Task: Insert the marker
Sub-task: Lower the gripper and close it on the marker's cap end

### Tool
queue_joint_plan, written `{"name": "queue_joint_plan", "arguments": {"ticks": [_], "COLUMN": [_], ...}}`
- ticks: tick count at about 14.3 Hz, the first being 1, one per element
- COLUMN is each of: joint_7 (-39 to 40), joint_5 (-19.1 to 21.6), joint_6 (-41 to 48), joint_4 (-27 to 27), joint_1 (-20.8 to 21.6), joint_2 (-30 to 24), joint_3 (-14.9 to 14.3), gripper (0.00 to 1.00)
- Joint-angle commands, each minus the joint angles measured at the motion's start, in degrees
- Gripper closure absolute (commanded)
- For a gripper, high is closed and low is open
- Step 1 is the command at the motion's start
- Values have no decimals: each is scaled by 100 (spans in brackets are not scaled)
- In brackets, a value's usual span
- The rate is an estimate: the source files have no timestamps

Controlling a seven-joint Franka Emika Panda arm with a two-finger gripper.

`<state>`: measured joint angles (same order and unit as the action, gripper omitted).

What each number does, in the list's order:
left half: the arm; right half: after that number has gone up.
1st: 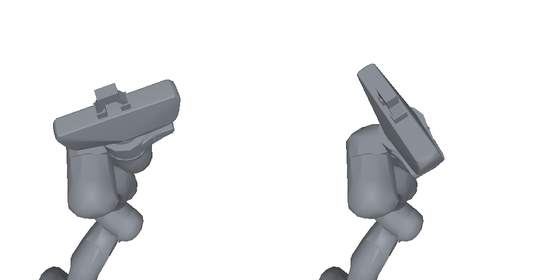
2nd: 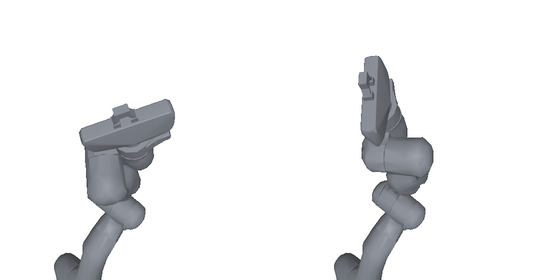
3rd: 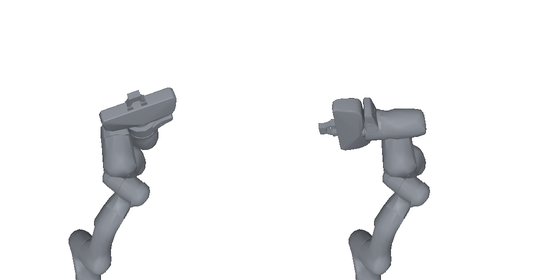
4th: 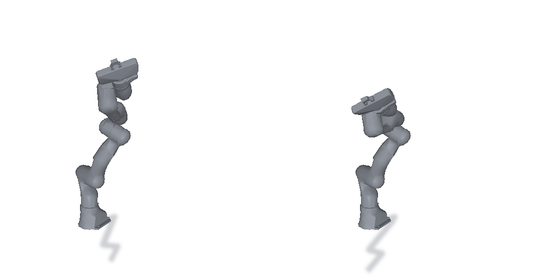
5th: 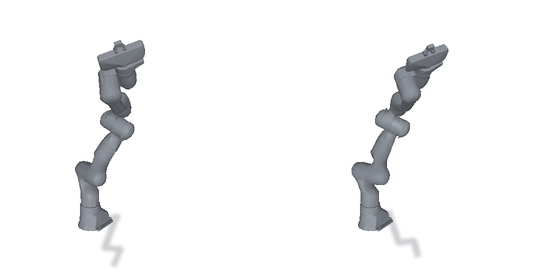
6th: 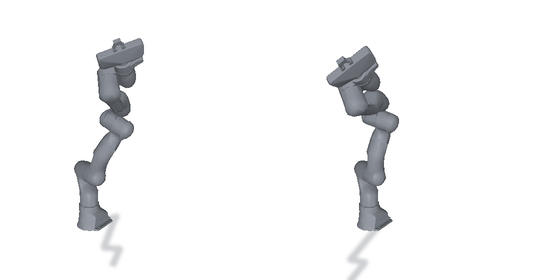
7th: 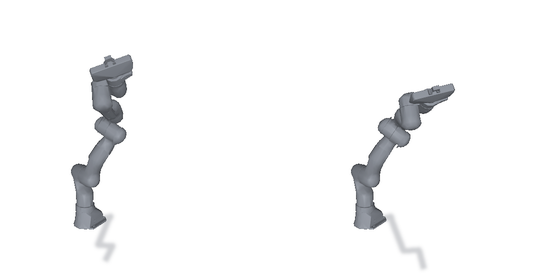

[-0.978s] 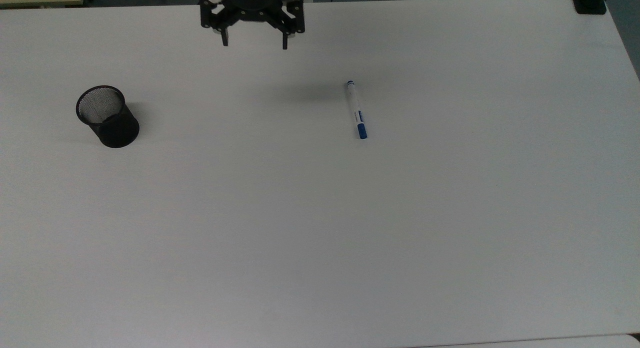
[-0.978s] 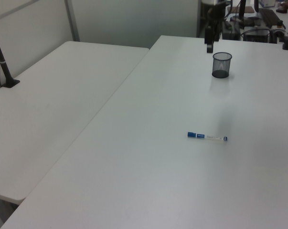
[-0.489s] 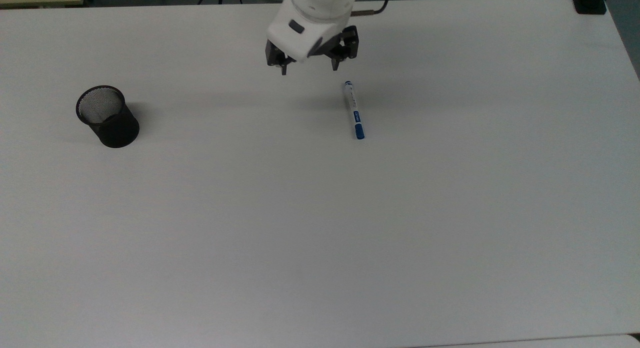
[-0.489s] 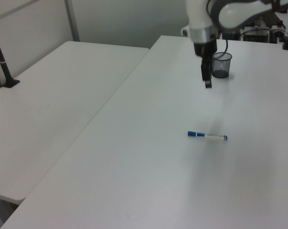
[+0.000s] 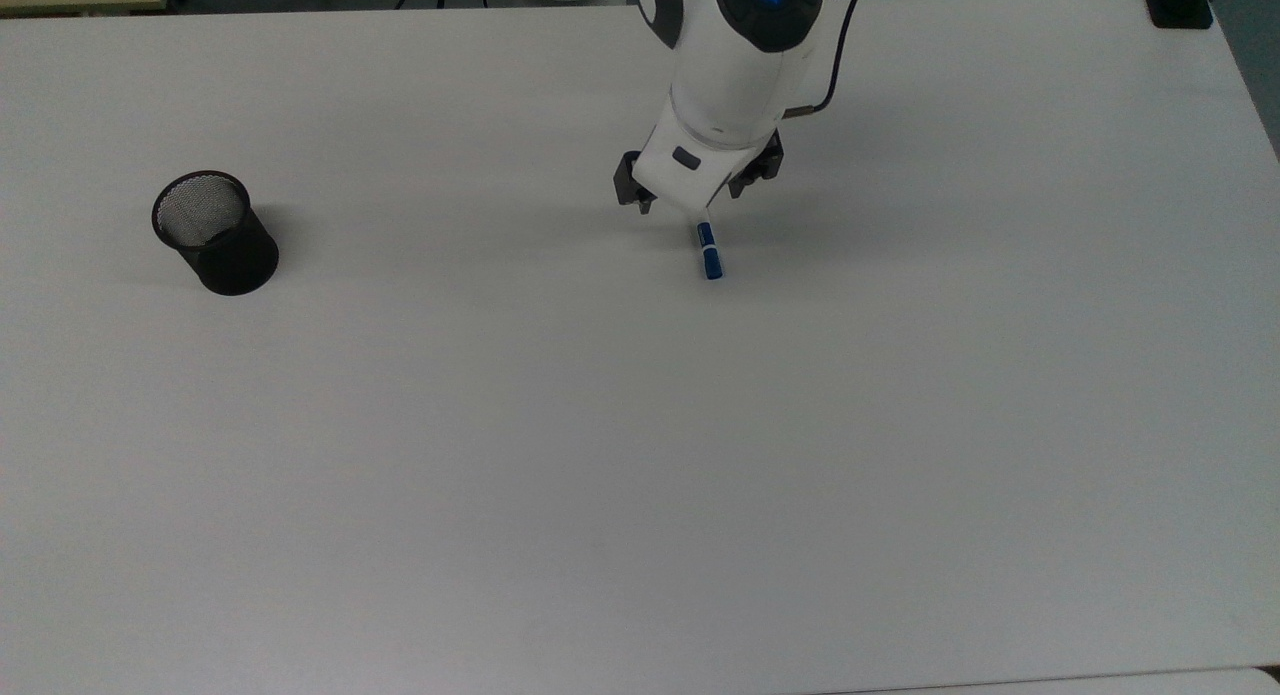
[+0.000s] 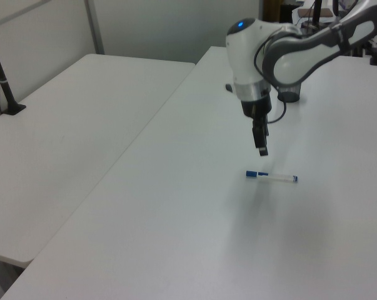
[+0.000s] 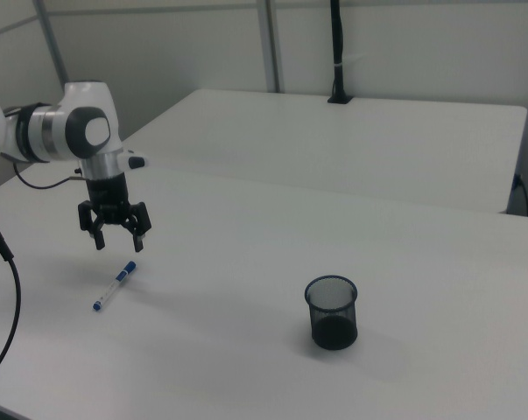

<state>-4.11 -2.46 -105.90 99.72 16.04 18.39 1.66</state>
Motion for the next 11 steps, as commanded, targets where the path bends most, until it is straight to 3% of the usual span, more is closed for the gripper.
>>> {"name": "queue_joint_plan", "arguments": {"ticks": [1,5,9,10,11], "joint_7": [-379,-520,-775,-775,-775], "joint_5": [79,79,79,79,79], "joint_6": [-518,-843,-1108,-1108,-1117], "joint_4": [153,188,250,250,250], "joint_1": [137,145,294,312,304], "joint_2": [252,524,639,639,648], "joint_3": [-34,-34,-25,-25,-25], "gripper": [1,42,49,55,70]}}
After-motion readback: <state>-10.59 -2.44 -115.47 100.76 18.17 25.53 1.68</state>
